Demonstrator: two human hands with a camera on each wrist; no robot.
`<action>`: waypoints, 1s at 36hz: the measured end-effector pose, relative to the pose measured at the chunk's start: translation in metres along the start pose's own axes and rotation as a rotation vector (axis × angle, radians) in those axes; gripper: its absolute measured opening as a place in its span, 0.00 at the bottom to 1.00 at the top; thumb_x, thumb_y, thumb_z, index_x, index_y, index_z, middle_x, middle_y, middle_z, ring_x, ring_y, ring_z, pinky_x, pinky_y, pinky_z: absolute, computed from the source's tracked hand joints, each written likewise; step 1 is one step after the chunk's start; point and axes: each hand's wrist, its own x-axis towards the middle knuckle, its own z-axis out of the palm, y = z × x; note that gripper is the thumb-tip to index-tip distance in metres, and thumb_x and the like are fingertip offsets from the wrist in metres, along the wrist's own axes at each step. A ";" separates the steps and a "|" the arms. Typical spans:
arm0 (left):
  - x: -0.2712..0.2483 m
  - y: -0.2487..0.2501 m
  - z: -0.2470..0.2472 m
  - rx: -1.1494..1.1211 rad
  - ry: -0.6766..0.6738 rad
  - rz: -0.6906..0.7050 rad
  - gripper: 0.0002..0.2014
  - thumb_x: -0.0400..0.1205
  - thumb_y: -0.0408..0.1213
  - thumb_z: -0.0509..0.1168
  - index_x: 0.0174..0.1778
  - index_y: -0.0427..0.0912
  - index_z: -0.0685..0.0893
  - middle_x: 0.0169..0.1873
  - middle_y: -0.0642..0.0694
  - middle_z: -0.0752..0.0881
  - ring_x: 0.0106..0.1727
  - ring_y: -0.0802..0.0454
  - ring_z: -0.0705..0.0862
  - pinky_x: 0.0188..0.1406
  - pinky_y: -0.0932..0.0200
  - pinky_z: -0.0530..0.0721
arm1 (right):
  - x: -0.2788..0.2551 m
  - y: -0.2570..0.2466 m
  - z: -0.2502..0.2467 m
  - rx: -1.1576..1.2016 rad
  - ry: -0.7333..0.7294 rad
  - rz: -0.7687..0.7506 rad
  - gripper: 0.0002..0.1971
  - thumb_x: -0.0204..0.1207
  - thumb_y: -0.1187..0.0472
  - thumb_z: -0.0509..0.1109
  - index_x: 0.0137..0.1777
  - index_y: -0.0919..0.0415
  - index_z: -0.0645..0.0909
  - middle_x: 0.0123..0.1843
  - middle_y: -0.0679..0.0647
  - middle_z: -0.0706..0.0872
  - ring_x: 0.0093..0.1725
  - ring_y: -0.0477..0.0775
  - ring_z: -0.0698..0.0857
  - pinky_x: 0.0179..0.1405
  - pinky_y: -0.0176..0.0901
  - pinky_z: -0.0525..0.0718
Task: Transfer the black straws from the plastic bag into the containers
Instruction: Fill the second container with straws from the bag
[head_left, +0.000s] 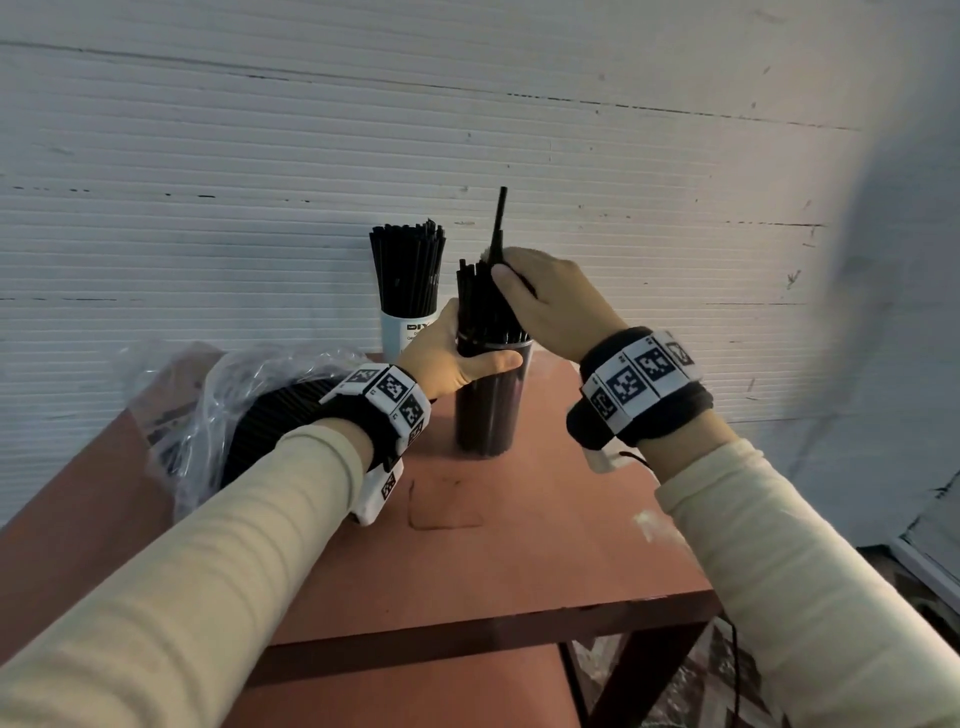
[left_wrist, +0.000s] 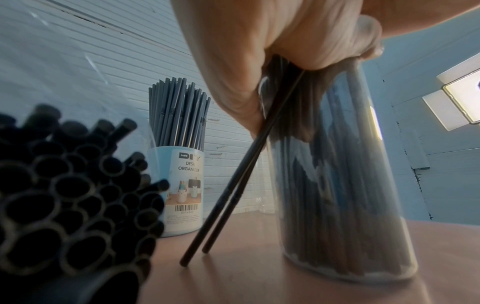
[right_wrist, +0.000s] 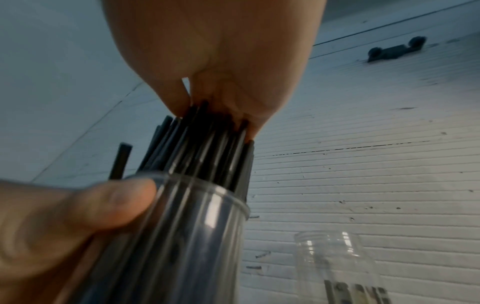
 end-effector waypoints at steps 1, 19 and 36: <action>0.000 0.001 0.000 0.004 -0.002 0.000 0.47 0.63 0.62 0.79 0.76 0.50 0.69 0.62 0.53 0.84 0.62 0.58 0.82 0.60 0.62 0.77 | 0.000 0.001 -0.001 -0.007 0.002 0.017 0.15 0.87 0.56 0.55 0.56 0.65 0.81 0.50 0.53 0.85 0.50 0.54 0.82 0.49 0.41 0.76; -0.002 0.004 0.000 0.001 0.007 0.003 0.52 0.57 0.69 0.74 0.76 0.50 0.69 0.62 0.54 0.85 0.64 0.57 0.82 0.63 0.59 0.79 | -0.010 0.005 0.000 -0.001 0.079 -0.136 0.22 0.87 0.59 0.56 0.80 0.59 0.69 0.82 0.50 0.68 0.79 0.45 0.68 0.76 0.30 0.61; -0.009 0.016 0.020 0.123 0.203 -0.069 0.39 0.70 0.55 0.78 0.70 0.42 0.70 0.52 0.54 0.83 0.52 0.55 0.83 0.51 0.61 0.76 | -0.030 0.020 -0.008 0.023 -0.042 0.001 0.23 0.86 0.57 0.60 0.80 0.56 0.68 0.82 0.50 0.68 0.83 0.47 0.61 0.80 0.35 0.57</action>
